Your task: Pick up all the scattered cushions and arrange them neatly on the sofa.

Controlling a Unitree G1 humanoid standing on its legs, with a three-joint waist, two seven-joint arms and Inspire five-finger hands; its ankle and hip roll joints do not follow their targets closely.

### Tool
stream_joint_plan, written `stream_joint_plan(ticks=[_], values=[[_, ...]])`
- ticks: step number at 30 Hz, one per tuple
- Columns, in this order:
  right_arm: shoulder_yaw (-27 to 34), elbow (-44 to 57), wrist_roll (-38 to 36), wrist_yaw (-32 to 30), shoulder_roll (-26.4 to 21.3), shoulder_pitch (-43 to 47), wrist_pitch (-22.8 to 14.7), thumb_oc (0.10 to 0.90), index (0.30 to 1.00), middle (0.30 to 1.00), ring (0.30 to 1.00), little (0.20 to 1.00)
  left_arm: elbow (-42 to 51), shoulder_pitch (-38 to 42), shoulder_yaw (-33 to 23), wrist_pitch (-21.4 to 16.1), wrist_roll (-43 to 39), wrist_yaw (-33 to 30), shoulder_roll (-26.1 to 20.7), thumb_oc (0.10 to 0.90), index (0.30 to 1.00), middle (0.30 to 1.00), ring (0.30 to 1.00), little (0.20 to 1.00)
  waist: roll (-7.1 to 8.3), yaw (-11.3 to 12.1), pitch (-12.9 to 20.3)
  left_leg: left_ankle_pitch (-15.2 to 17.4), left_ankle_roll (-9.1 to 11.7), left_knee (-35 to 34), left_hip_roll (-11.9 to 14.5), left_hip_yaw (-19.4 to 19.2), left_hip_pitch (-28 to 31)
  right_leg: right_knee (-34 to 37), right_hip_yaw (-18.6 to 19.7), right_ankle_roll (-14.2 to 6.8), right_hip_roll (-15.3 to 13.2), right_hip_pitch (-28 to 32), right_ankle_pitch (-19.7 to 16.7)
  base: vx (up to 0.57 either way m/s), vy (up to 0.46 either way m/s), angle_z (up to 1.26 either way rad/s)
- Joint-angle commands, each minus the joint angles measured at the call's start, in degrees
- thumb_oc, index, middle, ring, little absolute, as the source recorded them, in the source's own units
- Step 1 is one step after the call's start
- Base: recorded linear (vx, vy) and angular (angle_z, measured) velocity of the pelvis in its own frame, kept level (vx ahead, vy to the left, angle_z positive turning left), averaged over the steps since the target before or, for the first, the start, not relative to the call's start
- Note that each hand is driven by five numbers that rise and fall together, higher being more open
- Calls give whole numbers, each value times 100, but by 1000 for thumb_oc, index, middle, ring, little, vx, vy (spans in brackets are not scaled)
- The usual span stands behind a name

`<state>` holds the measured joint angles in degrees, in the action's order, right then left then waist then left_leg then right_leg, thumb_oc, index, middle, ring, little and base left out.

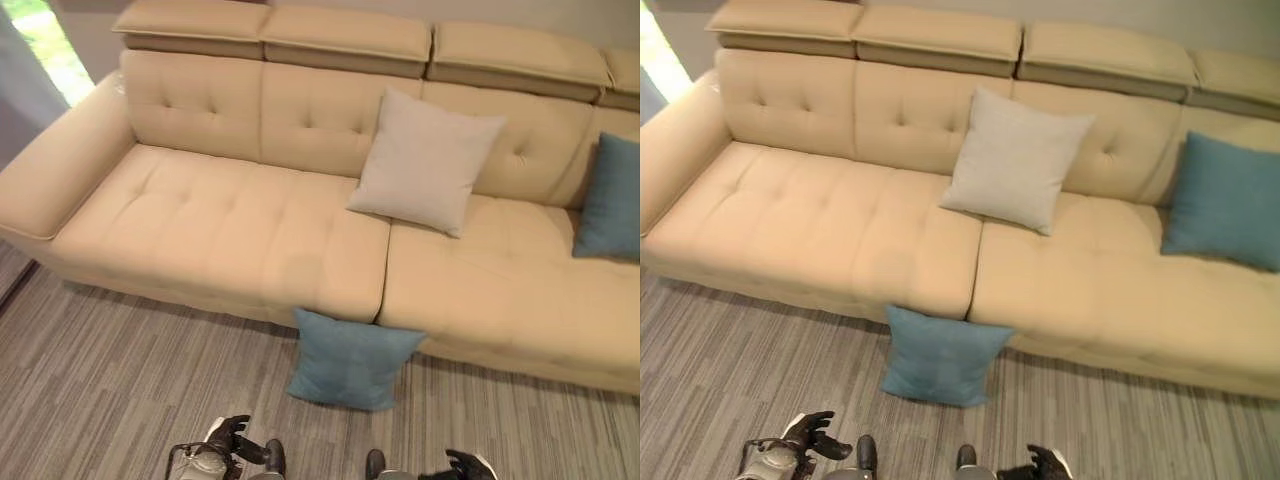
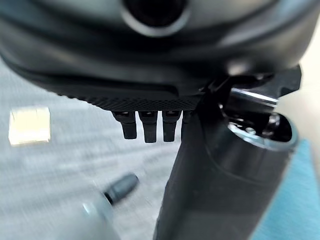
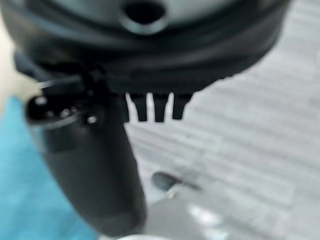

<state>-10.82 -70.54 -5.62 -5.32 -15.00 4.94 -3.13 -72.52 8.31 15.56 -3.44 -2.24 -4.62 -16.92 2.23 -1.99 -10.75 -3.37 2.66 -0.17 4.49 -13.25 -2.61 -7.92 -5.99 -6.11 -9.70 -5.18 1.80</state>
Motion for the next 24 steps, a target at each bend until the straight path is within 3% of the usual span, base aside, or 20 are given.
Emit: stream_joint_plan(ticks=[1,2,3,5,8,10,11,12,14,15,16,20,21,22,24], values=[[-225,192,-71,-99,-223,-9,-111,800,900,900,900,900,-59,-3,-112,-145,-82,-68,-87,800,900,900,900,900,72,78,23,683,-128,623,204,284,-368,-438,-305,-182,-133,-228,43,102,230,-59],[-301,199,-47,-100,-250,22,-123,800,900,900,900,900,-71,-42,-168,-141,-113,-63,-98,800,900,900,900,900,74,68,-32,742,-178,567,46,212,-189,-354,-452,-117,134,-344,59,61,105,-39],[-300,198,-47,-100,-250,24,-123,800,900,900,900,900,-71,-41,-169,-140,-113,-63,-98,800,900,900,900,900,74,67,-20,728,-178,560,46,212,-203,-340,-453,-115,136,-355,44,84,116,-51],[-353,180,-19,-136,-259,33,-137,800,900,900,900,900,-112,-95,-227,-133,-146,-55,-54,800,900,900,900,900,42,90,-33,899,-149,435,-40,164,34,-77,-1073,-5,322,-450,166,143,17,-52],[-352,151,-2,-137,-284,14,-142,800,900,900,900,900,-147,-106,-244,-154,-88,-16,-41,800,900,900,900,900,84,49,-41,900,-174,470,-114,143,96,300,-1185,39,387,-341,82,104,-57,-35],[-365,148,-42,-127,-279,-54,-162,800,900,900,900,900,-152,-148,-248,-156,-68,-30,-3,800,900,900,900,900,122,24,-34,976,-134,640,-127,154,65,348,-946,151,507,-238,94,145,-135,19],[-293,122,-79,-149,-326,-96,-179,800,900,900,900,900,-130,-134,-259,-174,-84,19,59,800,900,900,900,900,129,5,-6,1052,35,1100,50,26,-3,479,-1055,214,488,-57,96,119,-136,17],[-293,122,-79,-149,-326,-96,-179,800,900,900,900,900,-130,-134,-259,-174,-84,18,59,800,900,900,900,900,127,2,-6,1057,36,1111,54,30,-9,482,-1059,215,491,-55,95,101,-190,22],[-263,122,-150,-172,-382,-101,-190,800,900,900,900,900,-78,-79,-173,-169,-72,4,122,800,900,900,900,900,144,-26,-118,745,201,2011,454,-102,-399,543,-1098,379,536,130,165,40,-161,33],[-313,94,-193,-184,-399,-74,-184,800,900,900,900,900,-23,-55,-135,-174,-127,-36,148,800,900,900,900,900,132,42,-202,529,231,2398,482,117,-661,600,-1072,497,620,245,209,41,-104,24],[-313,94,-193,-184,-399,-74,-184,800,900,900,900,900,-23,-55,-135,-174,-127,-36,148,800,900,900,900,900,130,40,-203,531,232,2403,484,120,-664,601,-1074,498,621,247,209,69,-76,11],[-283,57,-179,-181,-447,-140,-177,800,900,900,900,900,7,-111,-126,-194,-217,-30,215,800,900,900,900,900,100,56,-91,621,215,1608,452,277,-617,820,-1048,374,583,430,245,142,38,-7],[-269,60,-175,-184,-458,-150,-176,800,900,900,900,900,13,-117,-110,-198,-213,-26,223,800,900,900,900,900,78,85,-70,510,230,1257,441,328,-648,876,-1035,339,591,475,251,201,163,12],[-264,63,-144,-190,-474,-125,-187,800,900,900,900,900,39,-130,-118,-209,-272,0,226,800,900,900,900,900,-31,163,-67,342,275,643,370,616,-616,856,-917,304,670,495,303,140,137,20],[-260,46,-107,-217,-484,-164,-199,800,900,900,900,900,42,-150,-109,-210,-278,-18,225,800,900,900,900,900,-77,150,-61,318,282,663,311,797,-557,814,-860,292,652,512,316,107,126,-16]])
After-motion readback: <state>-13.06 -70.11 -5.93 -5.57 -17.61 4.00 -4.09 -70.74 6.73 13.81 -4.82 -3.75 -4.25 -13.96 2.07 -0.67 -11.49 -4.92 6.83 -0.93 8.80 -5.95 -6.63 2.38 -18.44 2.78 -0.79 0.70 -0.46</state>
